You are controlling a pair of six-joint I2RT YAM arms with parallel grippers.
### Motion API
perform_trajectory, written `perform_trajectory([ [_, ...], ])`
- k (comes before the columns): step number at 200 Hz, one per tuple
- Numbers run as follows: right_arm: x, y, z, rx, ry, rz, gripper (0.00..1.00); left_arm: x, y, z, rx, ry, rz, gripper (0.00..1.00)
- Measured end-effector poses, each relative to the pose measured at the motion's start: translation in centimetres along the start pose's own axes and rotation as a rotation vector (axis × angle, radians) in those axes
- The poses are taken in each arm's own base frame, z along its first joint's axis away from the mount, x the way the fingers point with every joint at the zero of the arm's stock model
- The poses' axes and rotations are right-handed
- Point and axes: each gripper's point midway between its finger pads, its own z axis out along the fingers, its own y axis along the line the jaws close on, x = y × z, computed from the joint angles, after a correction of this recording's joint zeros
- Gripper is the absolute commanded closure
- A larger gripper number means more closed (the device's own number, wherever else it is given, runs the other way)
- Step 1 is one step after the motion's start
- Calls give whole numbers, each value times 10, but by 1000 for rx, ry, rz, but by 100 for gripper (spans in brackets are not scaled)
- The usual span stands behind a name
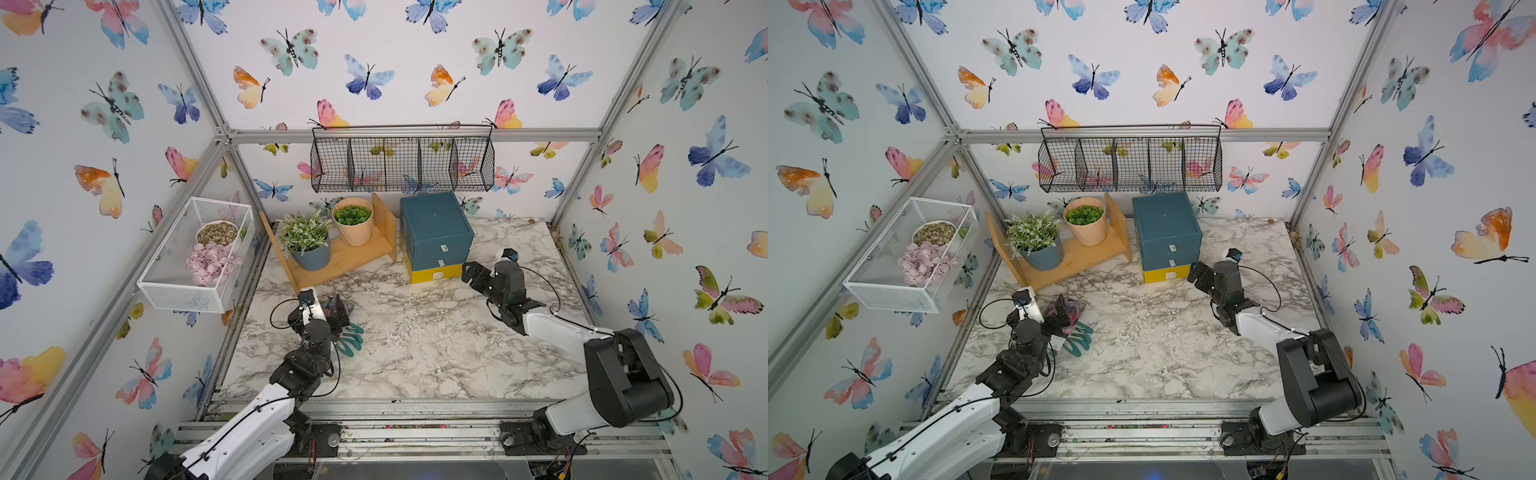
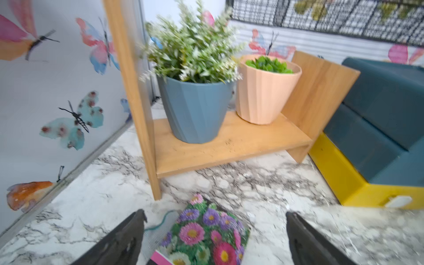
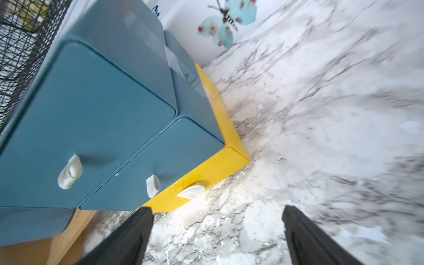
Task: Please place the pencils in the drawer according to their color
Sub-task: Close the drawer in the storage box, then reset both arms
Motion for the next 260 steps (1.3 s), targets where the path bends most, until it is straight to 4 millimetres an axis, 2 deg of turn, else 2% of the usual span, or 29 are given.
perform_trajectory([
  [22,-23,-15,-21,101,-91,-103,2,0,28,6,-67,-60,-8,2],
  [50,-40,-37,-45,222,-194,-235,2,11,63,16,-150,-75,-4,2],
  [72,-40,-57,-58,303,-251,-348,2,19,75,24,-177,-63,10,2],
  [98,-30,-79,-62,379,-263,-467,2,29,81,30,-172,-52,25,2],
  [128,-25,-92,-63,414,-296,-563,2,36,83,40,-156,-36,38,2],
  [170,-16,-114,-64,418,-339,-614,2,48,74,53,-89,-5,51,1],
  [204,-18,-117,-62,384,-368,-610,2,63,59,73,-8,55,86,2],
  [226,-16,-116,-61,343,-388,-608,2,54,51,81,33,44,91,2],
  [260,7,-131,-54,297,-339,-620,2,54,47,83,59,52,97,2],
])
